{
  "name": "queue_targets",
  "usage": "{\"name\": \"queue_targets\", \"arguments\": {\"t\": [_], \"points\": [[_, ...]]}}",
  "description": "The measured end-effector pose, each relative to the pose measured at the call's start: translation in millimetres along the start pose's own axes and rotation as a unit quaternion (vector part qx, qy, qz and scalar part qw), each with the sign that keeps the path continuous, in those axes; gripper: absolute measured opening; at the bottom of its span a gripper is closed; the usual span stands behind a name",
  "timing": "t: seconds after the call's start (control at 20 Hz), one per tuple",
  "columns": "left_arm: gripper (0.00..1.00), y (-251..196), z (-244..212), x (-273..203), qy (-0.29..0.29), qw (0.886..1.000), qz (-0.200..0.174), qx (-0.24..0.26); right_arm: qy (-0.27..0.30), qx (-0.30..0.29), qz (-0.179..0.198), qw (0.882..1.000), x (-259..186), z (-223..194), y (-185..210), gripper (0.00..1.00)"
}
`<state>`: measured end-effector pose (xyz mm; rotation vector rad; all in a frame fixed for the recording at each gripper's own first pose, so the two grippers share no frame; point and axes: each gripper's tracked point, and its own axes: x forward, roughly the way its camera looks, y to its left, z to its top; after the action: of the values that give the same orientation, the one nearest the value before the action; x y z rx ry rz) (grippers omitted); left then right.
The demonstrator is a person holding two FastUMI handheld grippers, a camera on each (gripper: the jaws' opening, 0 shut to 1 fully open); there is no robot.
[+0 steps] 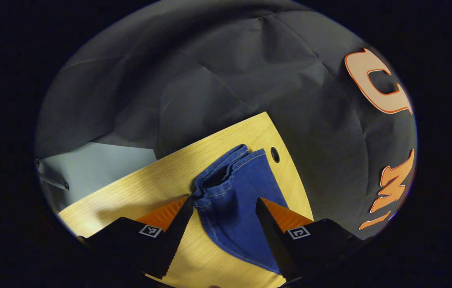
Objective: Grasp the waist and the cuffs of the jeans and fold them to make the two legs overlap; first hold the waist and fold one-third of the jeans toward the cuffs, then hold the cuffs and fold the remaining one-third in the same direction to finish folding.
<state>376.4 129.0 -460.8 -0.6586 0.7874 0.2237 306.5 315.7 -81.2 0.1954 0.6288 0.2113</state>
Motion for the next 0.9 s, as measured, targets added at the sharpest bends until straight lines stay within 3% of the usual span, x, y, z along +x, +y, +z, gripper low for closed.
{"name": "queue_targets", "arguments": {"t": [0.1, 0.3, 0.35, 0.4, 0.6, 0.9], "points": [[0.98, -4, 4, 13, -0.016, 1.0, 0.0, -0.013, -0.007, 0.012, -0.002, 1.0, -7, 5, -7, 0.98], [0.21, -1, -2, 50, -0.029, 0.998, 0.037, -0.038, -0.014, 0.019, -0.018, 1.0, -17, 6, -25, 0.98], [0.16, -6, -11, 67, -0.019, 0.998, 0.044, -0.031, -0.014, 0.019, -0.022, 0.999, -17, 5, -31, 0.98], [0.11, -13, -8, 33, -0.015, 0.999, 0.041, -0.014, -0.013, 0.021, -0.024, 0.999, -20, 4, -35, 0.98], [0.11, -63, 8, 2, -0.043, 0.998, 0.011, 0.046, -0.025, 0.021, -0.035, 0.999, -32, 10, -57, 0.98], [0.11, -192, -12, -61, -0.076, 0.988, -0.094, 0.092, -0.047, 0.007, -0.03, 0.998, -63, 32, -85, 0.98]]}}
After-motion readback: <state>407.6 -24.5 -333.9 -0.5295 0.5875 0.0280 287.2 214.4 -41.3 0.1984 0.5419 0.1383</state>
